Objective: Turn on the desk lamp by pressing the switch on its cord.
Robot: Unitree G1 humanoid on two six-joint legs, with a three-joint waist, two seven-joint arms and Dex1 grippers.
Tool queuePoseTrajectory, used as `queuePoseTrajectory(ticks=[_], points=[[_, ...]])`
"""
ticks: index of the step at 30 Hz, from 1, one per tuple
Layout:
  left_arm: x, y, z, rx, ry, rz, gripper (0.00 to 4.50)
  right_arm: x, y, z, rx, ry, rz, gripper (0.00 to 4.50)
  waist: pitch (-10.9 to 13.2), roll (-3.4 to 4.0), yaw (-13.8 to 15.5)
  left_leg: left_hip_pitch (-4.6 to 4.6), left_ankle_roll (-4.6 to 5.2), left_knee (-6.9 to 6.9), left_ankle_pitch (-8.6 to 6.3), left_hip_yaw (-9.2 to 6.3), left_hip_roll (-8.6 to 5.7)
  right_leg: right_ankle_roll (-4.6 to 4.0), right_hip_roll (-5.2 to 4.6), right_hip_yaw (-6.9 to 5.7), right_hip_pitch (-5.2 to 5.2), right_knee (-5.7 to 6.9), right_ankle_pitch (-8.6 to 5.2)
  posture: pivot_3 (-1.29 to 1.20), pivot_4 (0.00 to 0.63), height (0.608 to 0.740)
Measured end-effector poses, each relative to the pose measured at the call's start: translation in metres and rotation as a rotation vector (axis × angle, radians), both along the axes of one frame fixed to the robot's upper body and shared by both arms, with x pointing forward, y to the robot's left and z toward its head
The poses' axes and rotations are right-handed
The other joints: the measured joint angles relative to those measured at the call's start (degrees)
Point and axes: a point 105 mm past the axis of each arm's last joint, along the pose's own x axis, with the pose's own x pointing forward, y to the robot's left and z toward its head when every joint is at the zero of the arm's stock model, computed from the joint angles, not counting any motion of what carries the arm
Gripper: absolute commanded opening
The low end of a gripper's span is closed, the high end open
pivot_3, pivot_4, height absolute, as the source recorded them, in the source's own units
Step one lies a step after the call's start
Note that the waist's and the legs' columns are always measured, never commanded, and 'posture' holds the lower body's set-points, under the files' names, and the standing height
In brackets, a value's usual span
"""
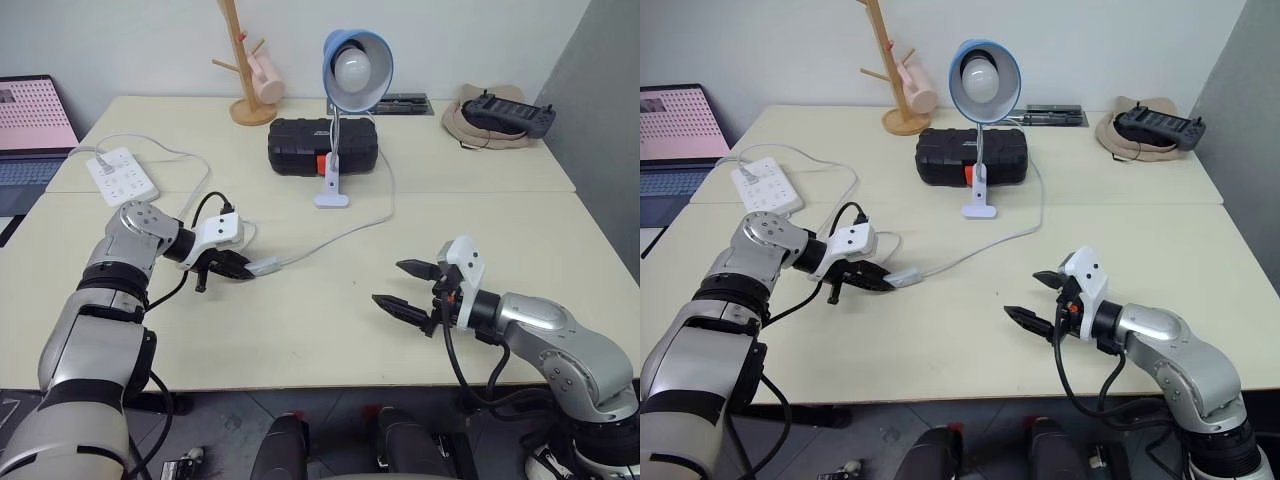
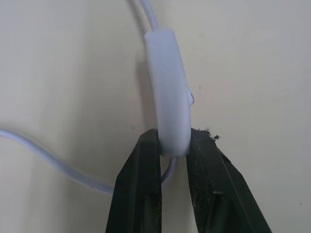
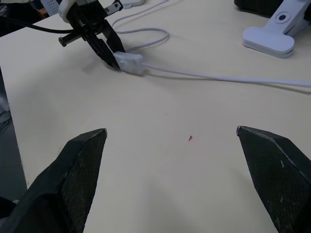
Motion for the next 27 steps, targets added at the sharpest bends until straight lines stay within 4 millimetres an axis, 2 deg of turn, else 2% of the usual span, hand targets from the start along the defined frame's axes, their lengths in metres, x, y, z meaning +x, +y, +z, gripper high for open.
queuePoseTrajectory(ticks=[3, 6, 8, 11, 14, 20, 27], points=[[0.002, -0.013, 0.01, -0.105, 0.06, 0.036, 0.39, -0.001, -0.002, 0.001, 0.016, 0.021, -0.001, 4.5, 0.0, 0.0, -0.02, -0.01, 0.0, 0.02, 0.0, -0.02, 0.0, 0.0, 0.0, -0.01, 0.0, 0.0, 0.0, 0.0, 0.15, 0.74], [0.002, -0.035, 0.028, -0.263, 0.149, 0.076, 0.39, -0.003, -0.005, 0.005, 0.093, 0.078, -0.014, 4.5, 0.0, 0.0, 0.01, -0.05, 0.0, 0.05, 0.0, -0.11, 0.0, 0.0, 0.0, -0.05, 0.02, 0.02, 0.0, 0.0, 0.15, 0.74], [0.0, -0.062, 0.047, -0.417, 0.225, 0.082, 0.39, -0.005, -0.005, 0.012, 0.211, 0.138, -0.018, 4.5, 0.0, 0.0, 0.08, -0.11, 0.0, 0.11, 0.0, -0.23, 0.01, -0.09, -0.01, -0.12, 0.03, 0.02, 0.05, 0.0, 0.15, 0.74], [-0.015, -0.108, 0.066, -0.604, 0.36, 0.04, 0.39, -0.012, 0.003, 0.025, 0.417, 0.241, 0.018, 4.5, 0.0, 0.0, -0.07, -0.15, 0.0, 0.22, 0.0, -0.29, 0.05, -0.28, -0.04, -0.13, 0.04, 0.05, 0.16, 0.0, 0.15, 0.74], [-0.032, -0.135, 0.076, -0.738, 0.502, 0.047, 0.39, -0.01, 0.003, 0.041, 0.577, 0.313, 0.012, 4.5, 0.01, 0.01, -0.72, -0.1, 0.0, 0.24, 0.0, -0.39, 0.06, -0.27, -0.03, -0.06, 0.02, 0.07, 0.17, 0.0, 0.15, 0.74], [-0.062, -0.164, 0.095, -0.89, 0.664, 0.01, 0.39, -0.014, 0.008, 0.067, 0.745, 0.397, 0.048, 4.5, 0.01, 0.02, -1.05, -0.07, 0.0, 0.23, 0.0, -0.23, 0.02, -0.23, -0.01, -0.06, 0.06, 0.05, 0.15, 0.0, 0.15, 0.74], [-0.077, -0.167, 0.091, -0.916, 0.726, 0.018, 0.39, -0.017, 0.01, 0.076, 0.766, 0.458, 0.065, 4.5, 0.0, 0.03, -1.07, -0.03, 0.0, 0.23, 0.0, -0.09, 0.02, 0.02, 0.0, 0.04, 0.07, 0.04, 0.02, 0.0, 0.15, 0.74]])
